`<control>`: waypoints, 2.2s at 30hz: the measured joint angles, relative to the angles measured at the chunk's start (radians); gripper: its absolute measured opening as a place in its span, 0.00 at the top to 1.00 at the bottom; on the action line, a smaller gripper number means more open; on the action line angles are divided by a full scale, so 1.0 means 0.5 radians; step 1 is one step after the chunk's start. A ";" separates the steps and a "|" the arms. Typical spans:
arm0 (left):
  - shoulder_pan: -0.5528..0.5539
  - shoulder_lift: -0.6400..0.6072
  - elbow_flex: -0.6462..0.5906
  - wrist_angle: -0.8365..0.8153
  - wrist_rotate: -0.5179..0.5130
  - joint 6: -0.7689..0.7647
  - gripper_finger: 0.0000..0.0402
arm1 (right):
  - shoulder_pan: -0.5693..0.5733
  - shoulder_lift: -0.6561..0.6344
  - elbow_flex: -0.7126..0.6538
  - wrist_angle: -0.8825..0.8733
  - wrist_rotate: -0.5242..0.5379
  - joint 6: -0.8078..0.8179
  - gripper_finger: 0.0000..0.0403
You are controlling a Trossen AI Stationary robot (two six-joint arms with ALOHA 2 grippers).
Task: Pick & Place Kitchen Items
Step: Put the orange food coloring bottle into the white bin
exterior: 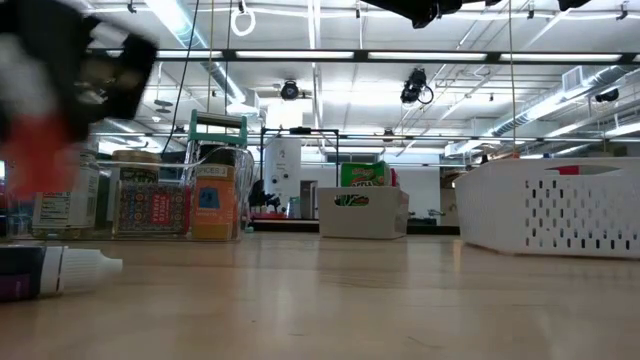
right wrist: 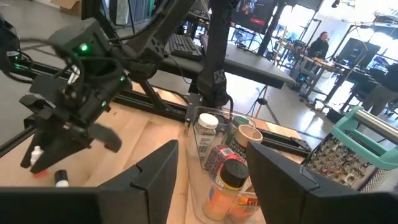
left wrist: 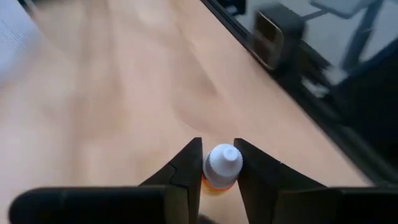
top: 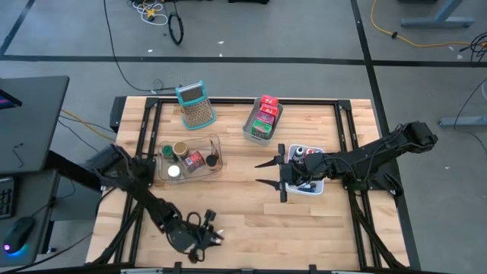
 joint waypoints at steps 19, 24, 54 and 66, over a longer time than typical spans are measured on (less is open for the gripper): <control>0.733 -0.556 0.001 0.872 0.494 1.856 0.78 | -0.191 0.025 0.000 0.031 -0.738 0.508 0.50; 0.819 -0.556 0.002 0.944 0.776 1.832 0.78 | -0.190 0.124 0.002 0.295 -0.895 0.552 0.53; 0.857 -0.556 0.002 0.999 0.761 2.013 0.78 | -0.168 0.394 0.000 0.956 -1.159 0.993 0.55; 0.867 -0.553 0.003 1.046 0.767 2.117 0.78 | -0.136 0.394 0.000 0.959 -1.049 0.997 0.55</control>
